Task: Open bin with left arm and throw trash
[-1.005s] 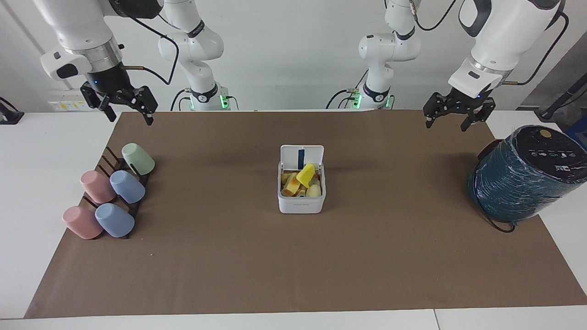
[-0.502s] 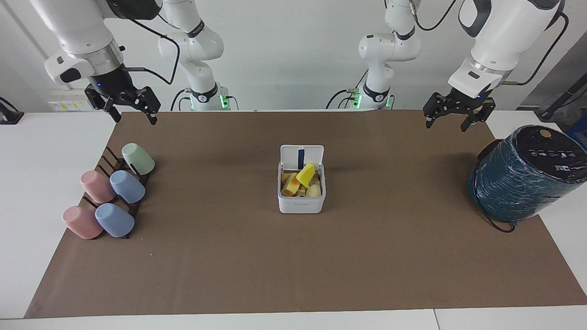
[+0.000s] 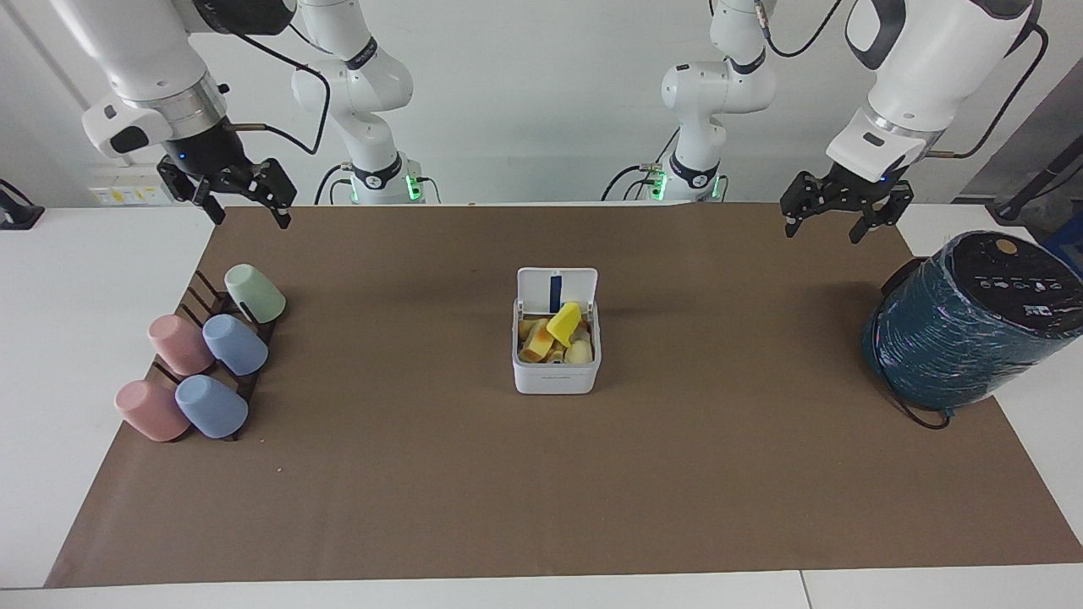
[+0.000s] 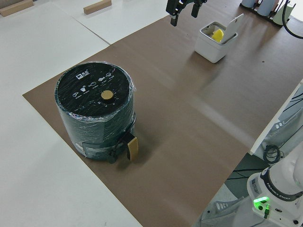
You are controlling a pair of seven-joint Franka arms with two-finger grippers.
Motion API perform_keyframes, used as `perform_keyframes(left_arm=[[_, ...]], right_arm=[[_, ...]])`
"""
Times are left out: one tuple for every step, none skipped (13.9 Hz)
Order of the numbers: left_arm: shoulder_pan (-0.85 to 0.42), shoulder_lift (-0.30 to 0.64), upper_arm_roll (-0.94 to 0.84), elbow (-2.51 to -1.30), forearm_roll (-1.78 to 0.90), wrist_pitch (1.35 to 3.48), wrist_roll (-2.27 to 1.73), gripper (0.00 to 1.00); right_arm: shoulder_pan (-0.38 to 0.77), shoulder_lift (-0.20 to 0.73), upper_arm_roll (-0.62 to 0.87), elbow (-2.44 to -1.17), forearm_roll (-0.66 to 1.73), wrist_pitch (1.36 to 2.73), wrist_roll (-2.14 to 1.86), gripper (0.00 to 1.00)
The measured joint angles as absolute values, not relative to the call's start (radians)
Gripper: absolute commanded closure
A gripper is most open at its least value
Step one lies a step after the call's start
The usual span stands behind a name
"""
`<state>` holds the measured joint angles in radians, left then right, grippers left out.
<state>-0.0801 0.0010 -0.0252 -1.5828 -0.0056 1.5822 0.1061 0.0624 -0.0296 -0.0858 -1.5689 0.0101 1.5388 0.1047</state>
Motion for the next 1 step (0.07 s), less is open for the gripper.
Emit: perform_keyframes(left_arm=[[-0.081, -0.001, -0.025, -1.588, -0.006, 1.586, 0.106, 0.0]], right_arm=[[0.062, -0.03, -0.086, -1.569, 0.01, 1.539, 0.105, 0.0]])
